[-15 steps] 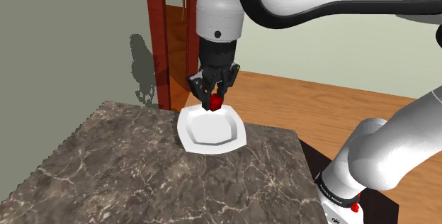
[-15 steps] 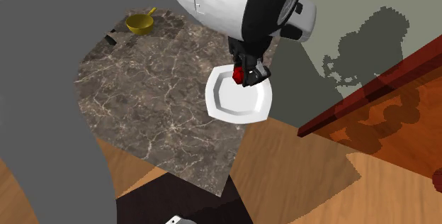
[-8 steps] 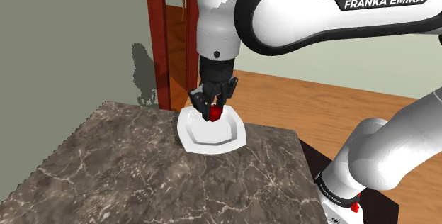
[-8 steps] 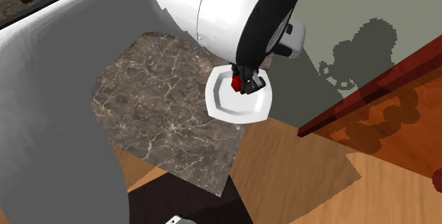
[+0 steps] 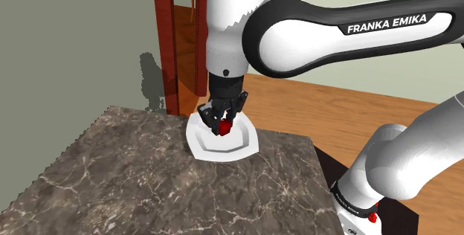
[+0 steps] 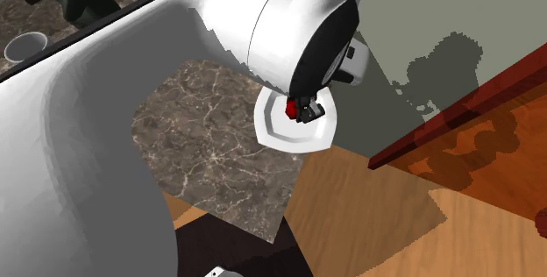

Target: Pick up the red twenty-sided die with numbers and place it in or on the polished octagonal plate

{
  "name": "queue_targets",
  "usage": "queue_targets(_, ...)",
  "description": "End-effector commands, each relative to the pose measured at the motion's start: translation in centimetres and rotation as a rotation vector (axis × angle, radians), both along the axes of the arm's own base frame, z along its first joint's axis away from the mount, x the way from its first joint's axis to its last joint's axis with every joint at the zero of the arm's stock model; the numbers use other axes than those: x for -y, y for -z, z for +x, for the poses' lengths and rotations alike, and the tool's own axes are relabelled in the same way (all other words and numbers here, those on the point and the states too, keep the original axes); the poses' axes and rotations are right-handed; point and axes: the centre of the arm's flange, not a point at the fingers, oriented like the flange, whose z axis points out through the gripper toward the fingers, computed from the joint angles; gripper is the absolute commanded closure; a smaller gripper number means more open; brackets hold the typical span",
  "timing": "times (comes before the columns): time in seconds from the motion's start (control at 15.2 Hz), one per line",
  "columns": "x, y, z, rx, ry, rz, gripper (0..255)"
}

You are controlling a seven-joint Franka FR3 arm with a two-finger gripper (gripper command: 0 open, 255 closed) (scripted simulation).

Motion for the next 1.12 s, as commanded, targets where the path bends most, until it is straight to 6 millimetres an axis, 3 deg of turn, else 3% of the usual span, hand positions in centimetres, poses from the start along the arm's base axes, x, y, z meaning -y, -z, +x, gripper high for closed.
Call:
queue_targets(0.0, 0.0, 0.1, 0.0, 0.000, 0.000, 0.000, 255)
queue_targets(0.26, 0.0, 0.1, 0.0, 0.000, 0.000, 0.000, 255)
queue_targets(0.33, 0.0, 0.1, 0.0, 0.000, 0.000, 0.000, 0)
queue_targets(0.66, 0.0, 0.1, 0.0, 0.000, 0.000, 0.000, 0)
queue_targets(0.92, -0.1, -4.9, 0.2, 0.000, 0.000, 0.000, 0)
queue_targets(1.06, -0.1, -4.9, 0.2, 0.000, 0.000, 0.000, 0)
